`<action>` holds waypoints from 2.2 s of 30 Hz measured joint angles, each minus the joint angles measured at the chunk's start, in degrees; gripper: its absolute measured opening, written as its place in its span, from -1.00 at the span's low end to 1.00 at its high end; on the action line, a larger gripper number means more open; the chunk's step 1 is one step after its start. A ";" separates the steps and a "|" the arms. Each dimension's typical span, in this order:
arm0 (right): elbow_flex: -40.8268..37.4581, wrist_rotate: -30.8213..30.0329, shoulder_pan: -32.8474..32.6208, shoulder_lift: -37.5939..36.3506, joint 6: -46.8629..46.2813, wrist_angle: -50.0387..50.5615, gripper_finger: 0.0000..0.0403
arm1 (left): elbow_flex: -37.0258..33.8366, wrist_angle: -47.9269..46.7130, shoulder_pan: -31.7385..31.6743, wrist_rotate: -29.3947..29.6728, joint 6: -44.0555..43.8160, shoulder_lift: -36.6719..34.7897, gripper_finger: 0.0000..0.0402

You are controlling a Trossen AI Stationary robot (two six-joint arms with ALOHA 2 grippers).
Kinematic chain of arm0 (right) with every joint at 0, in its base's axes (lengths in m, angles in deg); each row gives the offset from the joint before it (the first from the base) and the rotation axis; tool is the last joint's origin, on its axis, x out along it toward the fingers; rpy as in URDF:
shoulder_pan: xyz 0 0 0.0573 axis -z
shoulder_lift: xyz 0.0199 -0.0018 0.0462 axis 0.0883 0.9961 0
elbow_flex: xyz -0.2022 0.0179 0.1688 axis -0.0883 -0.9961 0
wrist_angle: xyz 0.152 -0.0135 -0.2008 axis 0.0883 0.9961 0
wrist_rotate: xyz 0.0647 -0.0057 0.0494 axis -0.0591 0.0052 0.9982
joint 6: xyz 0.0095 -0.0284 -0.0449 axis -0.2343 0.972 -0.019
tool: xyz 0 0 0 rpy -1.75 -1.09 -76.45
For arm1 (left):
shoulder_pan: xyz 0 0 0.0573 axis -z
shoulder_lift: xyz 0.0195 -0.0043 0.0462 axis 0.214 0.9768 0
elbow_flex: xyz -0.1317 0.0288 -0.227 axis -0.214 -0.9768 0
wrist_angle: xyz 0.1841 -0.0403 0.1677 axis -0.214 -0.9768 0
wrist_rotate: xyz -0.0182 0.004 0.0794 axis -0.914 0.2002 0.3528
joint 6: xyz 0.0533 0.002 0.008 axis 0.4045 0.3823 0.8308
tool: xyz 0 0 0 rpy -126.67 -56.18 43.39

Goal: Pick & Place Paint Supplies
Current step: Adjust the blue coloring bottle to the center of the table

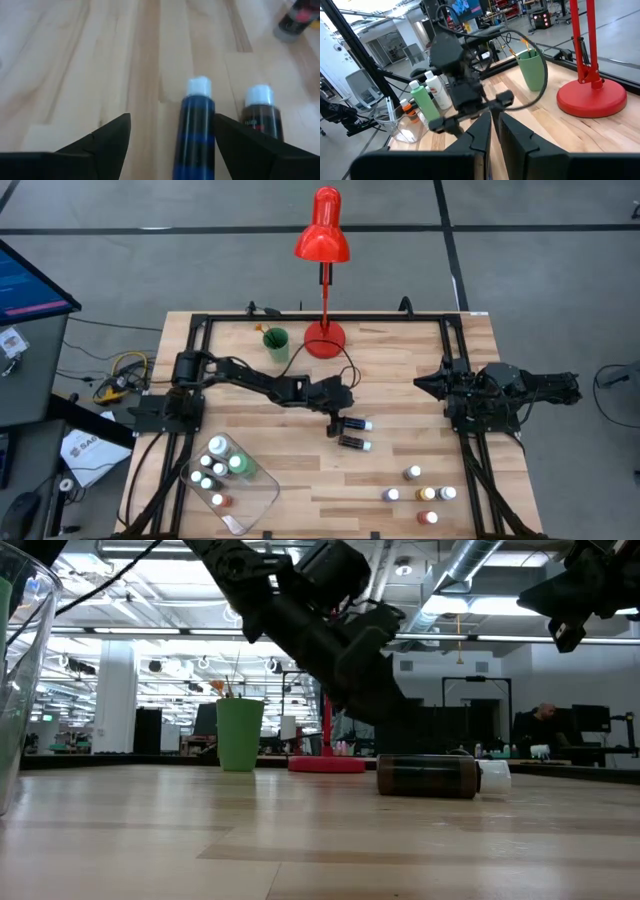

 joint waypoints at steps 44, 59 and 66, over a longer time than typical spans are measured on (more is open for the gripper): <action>0.00 0.00 -0.01 0.00 0.01 -0.01 -0.83 | 1.24 -26.78 3.24 2.56 -7.12 -4.46 -0.26; 0.00 0.00 0.00 0.00 -0.01 -0.01 -0.83 | -15.87 -38.55 9.00 1.58 -23.06 -20.51 -0.25; 0.00 0.01 0.01 0.00 0.01 -0.02 -0.83 | -21.08 -38.40 9.07 -3.00 -26.43 -22.30 -0.25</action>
